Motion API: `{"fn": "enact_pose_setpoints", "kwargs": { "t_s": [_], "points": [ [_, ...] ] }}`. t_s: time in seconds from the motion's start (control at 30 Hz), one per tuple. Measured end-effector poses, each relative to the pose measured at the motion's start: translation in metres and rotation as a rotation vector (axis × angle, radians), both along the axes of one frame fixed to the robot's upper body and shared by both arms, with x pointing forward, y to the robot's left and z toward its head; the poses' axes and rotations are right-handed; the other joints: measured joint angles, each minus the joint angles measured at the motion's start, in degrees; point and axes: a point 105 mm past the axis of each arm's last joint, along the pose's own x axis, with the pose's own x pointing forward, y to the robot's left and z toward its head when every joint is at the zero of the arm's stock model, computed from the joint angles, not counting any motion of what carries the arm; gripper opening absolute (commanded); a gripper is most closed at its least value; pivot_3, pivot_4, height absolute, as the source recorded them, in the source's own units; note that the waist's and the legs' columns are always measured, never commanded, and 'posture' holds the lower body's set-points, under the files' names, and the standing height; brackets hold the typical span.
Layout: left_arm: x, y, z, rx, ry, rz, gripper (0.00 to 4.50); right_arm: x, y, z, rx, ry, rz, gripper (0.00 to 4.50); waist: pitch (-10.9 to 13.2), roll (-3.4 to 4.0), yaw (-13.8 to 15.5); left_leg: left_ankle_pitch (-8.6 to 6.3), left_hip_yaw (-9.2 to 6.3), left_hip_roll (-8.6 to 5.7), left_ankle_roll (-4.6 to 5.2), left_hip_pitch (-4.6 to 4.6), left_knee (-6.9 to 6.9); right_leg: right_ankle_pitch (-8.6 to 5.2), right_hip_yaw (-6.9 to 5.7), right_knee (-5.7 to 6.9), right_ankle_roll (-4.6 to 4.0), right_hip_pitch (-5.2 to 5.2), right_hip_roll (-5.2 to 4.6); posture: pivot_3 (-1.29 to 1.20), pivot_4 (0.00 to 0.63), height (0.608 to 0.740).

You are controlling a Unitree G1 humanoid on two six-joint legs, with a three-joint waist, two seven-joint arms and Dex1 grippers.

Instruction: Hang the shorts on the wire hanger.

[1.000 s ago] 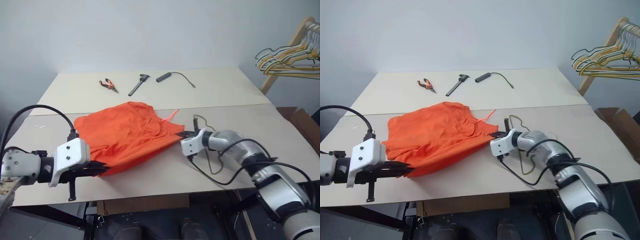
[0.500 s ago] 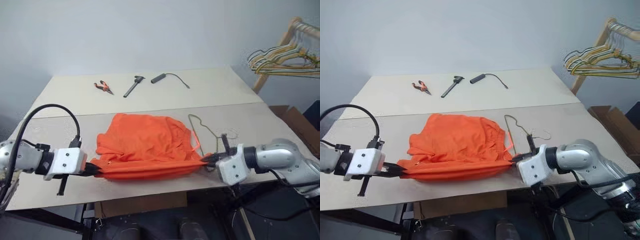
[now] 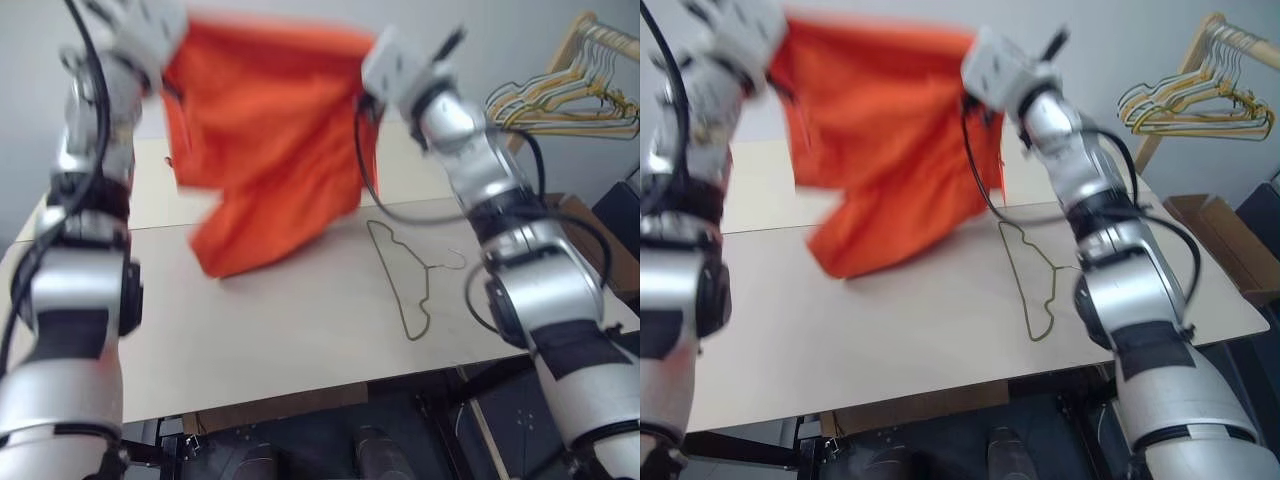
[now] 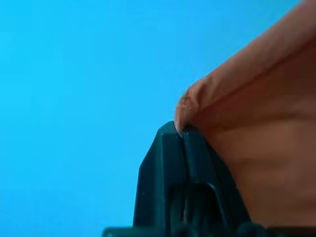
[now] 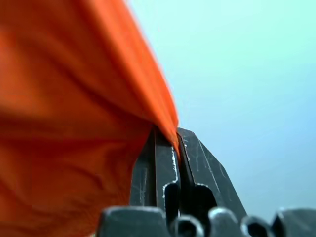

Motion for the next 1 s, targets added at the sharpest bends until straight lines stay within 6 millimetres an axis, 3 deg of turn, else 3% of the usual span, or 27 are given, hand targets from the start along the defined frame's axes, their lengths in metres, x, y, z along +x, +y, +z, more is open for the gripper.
{"fn": "enact_pose_setpoints", "kwargs": {
  "t_s": [0.07, 0.17, 0.27, 0.33, 0.4, 0.47, 0.5, 0.53, 0.57, 0.6, 0.67, 0.77, 0.87, 1.0],
  "points": [
    [-0.013, -0.005, 0.019, 0.02, -0.125, -0.004, 0.0, -0.009, -0.007, 0.013, 0.053, -0.098, 0.006, 0.05, -0.55, 0.01, -0.48, -0.17, 0.07, -0.23, 0.28, 0.17, -0.42, -0.15, -0.02, 0.04, 0.24, -0.04, -0.31, -0.12, 0.0, 0.74],
    [-0.011, -0.008, 0.003, 0.1, -0.123, -0.064, 0.0, -0.007, -0.016, -0.015, -0.001, -0.097, 0.035, 0.05, -1.14, -0.01, -1.51, -0.42, 0.13, -0.67, 0.71, 0.56, -0.6, -0.21, -0.05, -0.36, 0.35, 0.51, -0.62, -0.12, 0.0, 0.74],
    [0.001, -0.011, -0.056, 0.217, 0.052, -0.219, 0.0, 0.004, -0.03, -0.09, -0.165, 0.047, 0.048, 0.05, -1.18, 0.01, -1.79, -0.41, 0.16, -0.99, 0.99, 0.63, -0.18, -0.32, -0.06, -1.16, 0.67, 1.25, -0.89, -0.12, 0.0, 0.74],
    [0.003, -0.01, -0.114, 0.296, 0.227, -0.347, 0.0, 0.004, -0.041, -0.141, -0.288, 0.158, 0.069, 0.05, -1.15, 0.03, -2.39, -0.3, 0.17, -1.15, 1.18, 0.43, 0.15, -0.29, -0.04, -1.12, 1.02, 1.24, -1.07, -0.12, 0.0, 0.74],
    [-0.009, -0.007, -0.174, 0.358, 0.421, -0.486, 0.0, -0.004, -0.054, -0.182, -0.416, 0.257, 0.11, 0.05, -1.15, 0.04, -3.42, -0.23, 0.17, -1.18, 1.3, 0.47, 0.22, -0.21, 0.01, -0.98, 1.13, 1.29, -1.18, -0.12, 0.0, 0.74],
    [-0.034, -0.006, -0.222, 0.423, 0.593, -0.616, 0.0, -0.015, -0.063, -0.212, -0.531, 0.341, 0.17, 0.05, -1.15, 0.04, -4.72, -0.36, 0.13, -1.15, 1.56, 0.54, 0.27, -0.19, 0.07, -0.84, 1.16, 1.35, -1.2, -0.13, 0.013, 0.74],
    [-0.056, -0.008, -0.247, 0.448, 0.707, -0.702, 0.0, -0.022, -0.065, -0.228, -0.602, 0.396, 0.213, 0.05, -1.13, 0.04, -5.83, -0.52, 0.11, -1.15, 1.84, 0.55, 0.3, -0.11, 0.1, -0.79, 1.16, 1.31, -1.19, -0.13, 0.017, 0.74],
    [-0.065, -0.01, -0.255, 0.46, 0.759, -0.738, 0.0, -0.026, -0.066, -0.236, -0.633, 0.422, 0.232, 0.05, -1.14, 0.04, -6.19, -0.52, 0.07, -1.11, 1.84, 0.6, 0.34, -0.1, 0.1, -0.74, 1.15, 1.4, -1.17, -0.12, 0.02, 0.74],
    [-0.088, -0.011, -0.267, 0.515, 0.853, -0.789, 0.0, -0.032, -0.061, -0.246, -0.687, 0.445, 0.279, 0.05, -1.14, 0.04, -7.16, -0.53, 0.06, -1.03, 1.86, 0.69, 0.35, -0.06, 0.16, -0.72, 1.11, 1.44, -1.08, -0.12, 0.02, 0.74],
    [-0.123, -0.007, -0.285, 0.602, 1.022, -0.838, 0.0, -0.041, -0.057, -0.26, -0.756, 0.477, 0.337, 0.05, -1.15, 0.05, -8.58, -0.55, 0.05, -0.93, 1.88, 0.89, 0.26, -0.06, 0.3, -0.69, 1.1, 1.56, -0.92, -0.12, 0.026, 0.74],
    [-0.166, -0.007, -0.312, 0.669, 1.25, -0.923, 0.0, -0.057, -0.06, -0.29, -0.849, 0.562, 0.403, 0.05, -1.09, 0.12, -9.01, -0.63, -0.04, -0.89, 2.0, 1.74, 0.14, -0.08, 0.29, -0.87, 1.09, 2.49, -0.83, -0.12, 0.03, 0.74],
    [-0.205, -0.014, -0.328, 0.67, 1.416, -0.985, 0.0, -0.074, -0.05, -0.32, -0.947, 0.632, 0.495, 0.05, -0.35, 0.05, -8.39, -0.7, 0.02, -0.7, 2.11, 3.11, 0.15, -0.13, 0.31, -1.28, 1.08, 3.95, -0.68, -0.12, 0.04, 0.74],
    [-0.227, -0.012, -0.327, 0.651, 1.509, -0.977, 0.0, -0.084, -0.042, -0.323, -0.977, 0.604, 0.541, 0.05, 0.23, 0.25, -7.26, -0.76, -0.04, -0.2, 2.1, 4.32, 0.01, -0.42, 0.22, -1.98, 0.89, 5.3, -0.26, -0.12, 0.046, 0.74],
    [-0.242, -0.011, -0.325, 0.622, 1.563, -0.945, 0.0, -0.097, -0.037, -0.331, -0.997, 0.589, 0.573, 0.05, 0.36, 0.25, -5.28, -1.11, 0.07, -0.17, 1.97, 4.39, 0.03, -0.41, 0.33, -1.81, 0.6, 5.18, -0.25, -0.13, 0.054, 0.74]
  ]
}}
